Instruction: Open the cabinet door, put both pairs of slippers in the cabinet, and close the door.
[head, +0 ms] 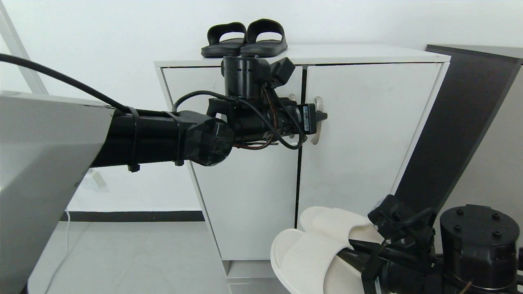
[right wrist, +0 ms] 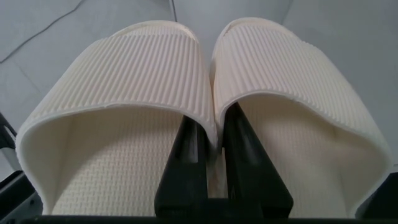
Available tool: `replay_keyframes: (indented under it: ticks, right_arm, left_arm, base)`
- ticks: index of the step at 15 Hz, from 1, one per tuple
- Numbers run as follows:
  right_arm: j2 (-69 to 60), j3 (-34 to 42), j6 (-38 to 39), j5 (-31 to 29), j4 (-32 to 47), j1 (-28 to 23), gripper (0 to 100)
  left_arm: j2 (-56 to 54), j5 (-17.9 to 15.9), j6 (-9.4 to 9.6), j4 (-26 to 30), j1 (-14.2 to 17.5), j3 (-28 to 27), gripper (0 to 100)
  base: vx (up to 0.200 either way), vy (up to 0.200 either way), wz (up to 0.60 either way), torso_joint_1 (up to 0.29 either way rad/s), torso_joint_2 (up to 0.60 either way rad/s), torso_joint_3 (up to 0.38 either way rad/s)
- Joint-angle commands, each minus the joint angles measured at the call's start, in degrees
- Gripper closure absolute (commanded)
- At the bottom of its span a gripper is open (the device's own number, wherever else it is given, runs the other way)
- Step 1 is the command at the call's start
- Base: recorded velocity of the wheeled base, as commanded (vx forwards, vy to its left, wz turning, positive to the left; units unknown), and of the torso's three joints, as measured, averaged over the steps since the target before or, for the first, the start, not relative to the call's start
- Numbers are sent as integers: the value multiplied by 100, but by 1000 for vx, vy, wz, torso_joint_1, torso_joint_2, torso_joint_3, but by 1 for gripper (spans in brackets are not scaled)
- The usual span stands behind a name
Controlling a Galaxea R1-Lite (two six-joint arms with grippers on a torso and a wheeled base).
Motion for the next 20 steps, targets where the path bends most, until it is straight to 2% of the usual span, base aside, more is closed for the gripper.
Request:
replay_keyframes:
  ticks: [1, 3, 6, 11, 12, 13, 15, 17, 20]
  right_arm:
    - [-30, 96, -5, 108, -3, 64, 100]
    - [-145, 175, -14, 284, -3, 107, 100]
    - [-444, 369, -40, 741, 15, 160, 100]
    - [-444, 404, -58, 741, 6, 213, 100]
    - [-444, 413, -58, 741, 6, 239, 100]
    - [-444, 457, -58, 732, 6, 292, 100]
    - [-444, 483, -84, 741, 6, 301, 100]
    - [-417, 500, -207, 750, 6, 301, 100]
    - [-391, 500, -216, 741, 6, 301, 100]
  left_arm:
    - [-65, 19, -19, -103, -8, 83, 100]
    - [-180, 19, -19, -217, -25, 294, 100]
    - [-601, -8, -2, -542, -104, 1067, 100]
    - [-1498, 36, 7, -1254, -394, 2456, 100]
    - [-1559, 45, 7, -1360, -412, 2588, 100]
    - [-1779, 54, 7, -1650, -456, 3036, 100]
    - [-2043, 151, 7, -1887, -430, 3555, 100]
    - [-1973, 256, -37, -2151, -219, 3634, 100]
    - [-1639, 221, -125, -2203, -25, 3423, 100]
  base:
    - [0, 0, 0, 0, 0, 0]
    - [0, 0, 0, 0, 0, 0]
    - [0, 0, 0, 0, 0, 0]
    - [0, 0, 0, 0, 0, 0]
    - [0, 0, 0, 0, 0, 0]
    - [0, 0, 0, 0, 0, 0]
    - [0, 0, 0, 0, 0, 0]
    - [0, 0, 0, 0, 0, 0]
    - [0, 0, 0, 0, 0, 0]
